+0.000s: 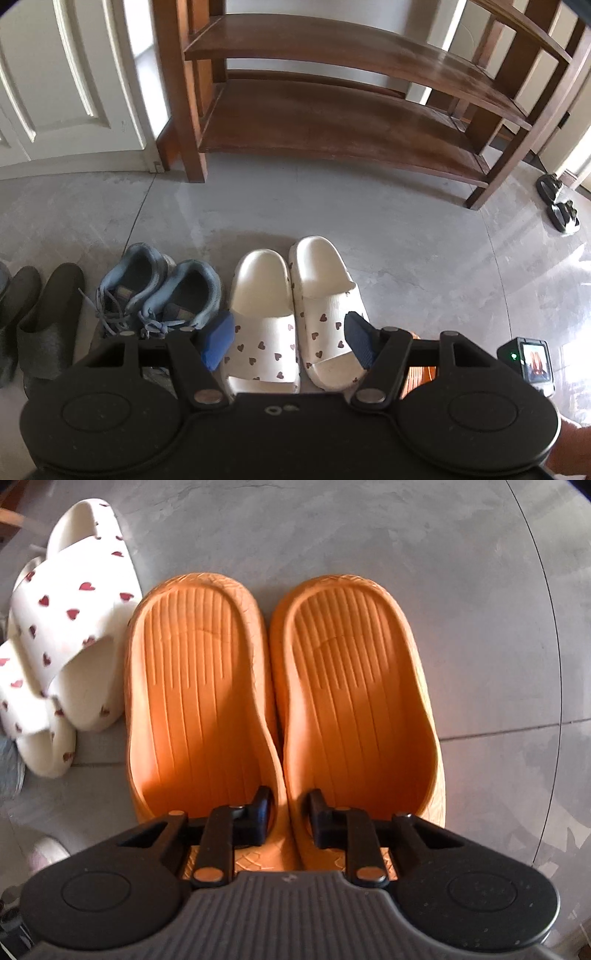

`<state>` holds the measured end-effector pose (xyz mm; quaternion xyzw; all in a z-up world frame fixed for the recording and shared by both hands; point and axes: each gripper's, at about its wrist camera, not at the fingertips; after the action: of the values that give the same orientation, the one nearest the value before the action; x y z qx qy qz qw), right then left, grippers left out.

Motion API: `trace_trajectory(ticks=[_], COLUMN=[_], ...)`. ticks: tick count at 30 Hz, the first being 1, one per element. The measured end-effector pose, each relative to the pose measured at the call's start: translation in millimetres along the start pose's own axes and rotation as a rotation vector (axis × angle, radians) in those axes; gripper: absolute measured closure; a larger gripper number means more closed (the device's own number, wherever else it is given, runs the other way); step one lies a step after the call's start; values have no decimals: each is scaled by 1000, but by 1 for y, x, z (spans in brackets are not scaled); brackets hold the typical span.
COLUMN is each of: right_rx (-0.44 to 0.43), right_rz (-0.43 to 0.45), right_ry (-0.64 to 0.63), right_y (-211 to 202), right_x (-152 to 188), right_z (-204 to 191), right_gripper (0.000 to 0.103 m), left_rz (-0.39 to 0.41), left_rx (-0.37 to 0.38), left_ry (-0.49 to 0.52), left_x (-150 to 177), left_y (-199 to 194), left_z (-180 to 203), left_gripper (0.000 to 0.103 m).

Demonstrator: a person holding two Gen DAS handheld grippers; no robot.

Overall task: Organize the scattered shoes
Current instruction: 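Close the right tool on both orange slides' heels, then lift and carry the orange slides with the right tool to the top shelf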

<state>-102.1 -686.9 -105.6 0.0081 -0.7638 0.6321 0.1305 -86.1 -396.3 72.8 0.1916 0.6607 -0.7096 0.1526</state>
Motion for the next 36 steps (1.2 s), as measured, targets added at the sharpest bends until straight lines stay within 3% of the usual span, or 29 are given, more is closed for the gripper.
trace_trajectory(ticks=[7, 11, 14, 18, 23, 28, 32, 36], right_rx=[-139, -214, -254, -305, -364, -329, -302, -307], right_rz=[104, 187, 290, 421, 651, 856, 909, 904], right_ry=[157, 228, 242, 222, 159, 36, -41, -87], right_y=[-26, -65, -132, -233, -412, -585, -660, -708], right_x=[20, 31, 35, 34, 30, 25, 11, -42], right_z=[31, 36, 30, 12, -26, -86, -130, -180], right_gripper=[81, 82, 82, 82, 82, 82, 82, 82], left_rz=[22, 71, 101, 213, 354, 504, 515, 537], left_rx=[13, 21, 52, 104, 205, 245, 233, 181], left_ry=[5, -3, -76, -72, -92, -55, -104, -114], left_x=[-4, -24, -53, -103, -167, -210, -229, -235], left_y=[-14, -47, -88, -159, -248, -316, -343, -355], left_z=[16, 28, 30, 35, 16, -17, -47, -69], left_gripper=[38, 38, 38, 38, 38, 38, 38, 38])
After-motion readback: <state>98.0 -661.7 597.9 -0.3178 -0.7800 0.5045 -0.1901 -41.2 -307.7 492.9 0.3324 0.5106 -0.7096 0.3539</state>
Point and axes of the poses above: each gripper's, at about its wrist camera, not at the fingertips, and y roughly the way its jaws point, z to its right, x to its underside, and after that the axes turned 4 degrees about -z, right-handed
